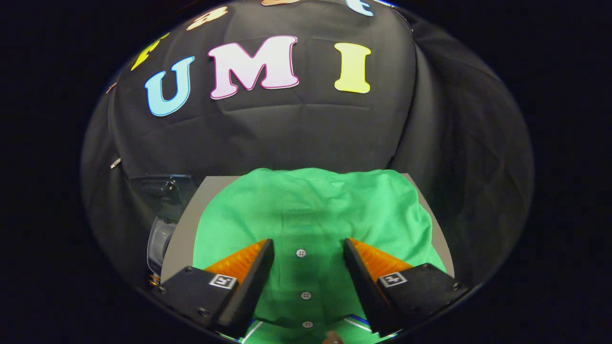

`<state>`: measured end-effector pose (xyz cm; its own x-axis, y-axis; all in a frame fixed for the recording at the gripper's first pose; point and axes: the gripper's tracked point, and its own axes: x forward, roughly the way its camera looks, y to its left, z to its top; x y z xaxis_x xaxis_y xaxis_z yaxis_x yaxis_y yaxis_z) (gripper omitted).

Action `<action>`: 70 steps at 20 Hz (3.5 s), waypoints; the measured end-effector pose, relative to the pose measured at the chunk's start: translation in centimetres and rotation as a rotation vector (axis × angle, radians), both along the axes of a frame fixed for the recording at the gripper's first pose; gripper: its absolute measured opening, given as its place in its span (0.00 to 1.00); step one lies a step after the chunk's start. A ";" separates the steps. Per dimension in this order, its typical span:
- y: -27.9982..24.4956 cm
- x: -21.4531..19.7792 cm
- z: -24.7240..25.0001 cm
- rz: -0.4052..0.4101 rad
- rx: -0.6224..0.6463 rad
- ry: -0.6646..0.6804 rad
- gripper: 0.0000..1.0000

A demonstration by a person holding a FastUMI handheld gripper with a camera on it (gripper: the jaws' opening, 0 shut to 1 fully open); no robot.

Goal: Put the clothes into the washing machine and then close the washing machine lid.

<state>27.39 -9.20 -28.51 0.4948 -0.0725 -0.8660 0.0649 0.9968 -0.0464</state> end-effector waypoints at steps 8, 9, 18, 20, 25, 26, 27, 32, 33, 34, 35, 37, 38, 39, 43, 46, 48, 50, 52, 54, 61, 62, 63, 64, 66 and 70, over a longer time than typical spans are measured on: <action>1.0 0.5 0.0 0.035 0.051 0.009 0.05; 1.0 0.5 -0.2 0.034 0.060 -0.001 0.05; 1.2 0.7 3.1 0.010 0.103 -0.123 0.05; 1.5 0.7 5.3 0.012 0.119 -0.165 0.05; 2.6 0.8 12.1 0.044 0.124 -0.309 0.05; 3.0 0.9 13.5 0.053 0.119 -0.338 0.05; 3.4 0.9 14.9 0.060 0.117 -0.370 0.04; 6.3 1.3 21.8 0.111 0.128 -0.523 0.05; 7.1 1.2 23.0 0.125 0.133 -0.551 0.04; 8.0 1.3 24.2 0.141 0.138 -0.575 0.04; 9.0 1.3 25.2 0.157 0.145 -0.599 0.05; 11.5 1.2 26.8 0.193 0.174 -0.640 0.04; 12.9 1.3 27.4 0.215 0.189 -0.653 0.04; 14.4 1.3 27.7 0.238 0.208 -0.663 0.04; 20.6 1.5 27.8 0.317 0.305 -0.673 0.04; 25.2 1.7 26.5 0.372 0.371 -0.654 0.04; 28.3 1.6 24.9 0.421 0.396 -0.625 0.04; 31.0 1.5 23.1 0.465 0.411 -0.592 0.04; 33.5 1.5 21.1 0.494 0.430 -0.565 0.05; 35.8 1.6 18.7 0.520 0.444 -0.532 0.04; 42.0 2.4 7.7 0.617 0.427 -0.380 0.04; 42.6 2.3 5.9 0.624 0.427 -0.346 0.04; 43.2 2.5 4.2 0.630 0.429 -0.315 0.04; 43.8 2.5 2.5 0.636 0.431 -0.286 0.05; 44.4 2.2 -0.9 0.653 0.421 -0.227 0.05; 45.3 1.7 -6.8 0.679 0.392 -0.116 0.05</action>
<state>29.04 36.07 -35.30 0.4107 0.5770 -0.7060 -0.5804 0.7626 0.2856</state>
